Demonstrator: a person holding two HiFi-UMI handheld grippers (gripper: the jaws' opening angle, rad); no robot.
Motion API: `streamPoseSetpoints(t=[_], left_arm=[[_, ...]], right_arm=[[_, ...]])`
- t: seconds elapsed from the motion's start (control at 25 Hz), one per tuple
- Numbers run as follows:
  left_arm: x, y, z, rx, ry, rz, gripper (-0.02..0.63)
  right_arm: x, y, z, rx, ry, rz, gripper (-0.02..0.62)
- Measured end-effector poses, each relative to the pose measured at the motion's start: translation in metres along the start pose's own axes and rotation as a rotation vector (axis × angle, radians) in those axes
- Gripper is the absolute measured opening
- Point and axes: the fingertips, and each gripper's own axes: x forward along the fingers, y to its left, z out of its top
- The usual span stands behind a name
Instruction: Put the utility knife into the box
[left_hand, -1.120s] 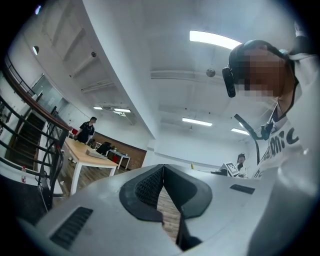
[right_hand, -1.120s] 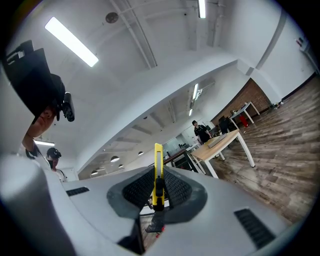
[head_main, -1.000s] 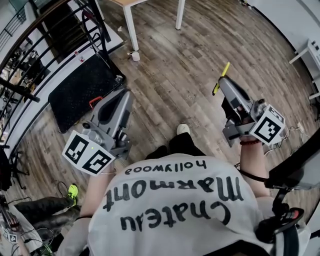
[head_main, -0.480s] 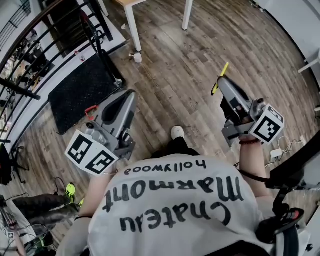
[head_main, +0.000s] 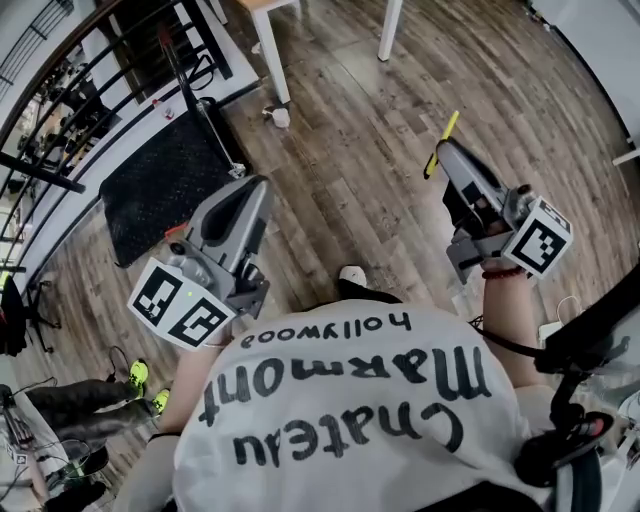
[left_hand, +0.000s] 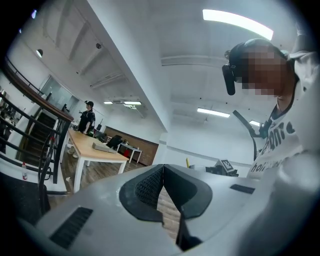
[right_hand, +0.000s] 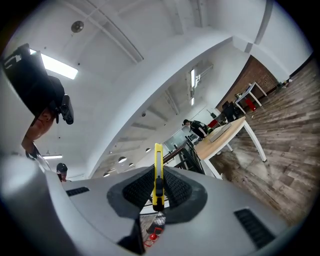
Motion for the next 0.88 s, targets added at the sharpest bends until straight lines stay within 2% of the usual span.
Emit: streamPoseSetpoints(t=[0.4,0.64,0.88], left_arm=[[0.054,0.021,-0.004,-0.003,0.002,0.042,0.007],[0.076,0.023,-0.021,-0.009,-0.001,0.039,0.007],[0.104,0.021,-0.021,-0.007,0.008,0.015,0.006]], right_arm=[[0.023,-0.056,0.023,0.024,0.041,0.029,0.057],[0.018,-0.081,0.025,0.029,0.042,0.029,0.057],[0.005,-0.101,0.038,0.032,0.025,0.000,0.057]])
